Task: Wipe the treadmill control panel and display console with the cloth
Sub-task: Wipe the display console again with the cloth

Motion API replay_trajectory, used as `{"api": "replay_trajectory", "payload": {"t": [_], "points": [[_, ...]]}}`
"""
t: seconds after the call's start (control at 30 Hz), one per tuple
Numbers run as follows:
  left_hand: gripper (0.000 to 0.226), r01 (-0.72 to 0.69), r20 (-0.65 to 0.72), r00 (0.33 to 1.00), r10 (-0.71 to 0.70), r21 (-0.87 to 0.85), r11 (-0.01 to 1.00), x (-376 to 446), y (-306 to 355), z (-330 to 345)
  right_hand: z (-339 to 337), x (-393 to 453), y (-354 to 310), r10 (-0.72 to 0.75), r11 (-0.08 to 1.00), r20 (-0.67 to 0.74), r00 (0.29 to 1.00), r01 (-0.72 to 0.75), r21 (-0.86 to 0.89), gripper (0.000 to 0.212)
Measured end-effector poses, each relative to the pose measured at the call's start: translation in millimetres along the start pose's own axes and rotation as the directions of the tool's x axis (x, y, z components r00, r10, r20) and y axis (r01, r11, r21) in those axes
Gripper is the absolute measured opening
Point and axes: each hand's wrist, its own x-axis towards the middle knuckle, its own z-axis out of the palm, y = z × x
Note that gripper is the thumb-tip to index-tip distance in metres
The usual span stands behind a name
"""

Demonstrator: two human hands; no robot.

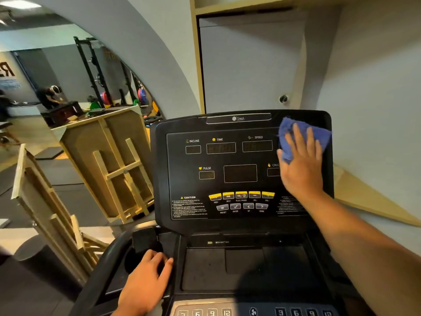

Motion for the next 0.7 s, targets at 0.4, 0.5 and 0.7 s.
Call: {"api": "replay_trajectory", "payload": {"t": [0.4, 0.5, 0.7], "points": [[0.031, -0.040, -0.015, 0.999, 0.040, -0.009, 0.999, -1.0, -1.4, 0.2, 36.0, -118.8, -141.7, 0.041, 0.998, 0.196, 0.980, -0.050, 0.045, 0.072], [0.031, -0.036, -0.008, 0.999, 0.036, -0.010, 0.999, -1.1, -0.8, -1.0, 48.6, -127.7, -187.1, -0.287, 0.958, 0.243, 0.927, 0.283, 0.054, 0.073], [0.032, -0.036, -0.021, 0.999, 0.037, 0.022, 0.999, -0.8, -2.0, 2.5, 53.3, -113.2, -182.2, -0.747, 0.652, 0.302, 0.592, 0.741, 0.161, 0.055]]}}
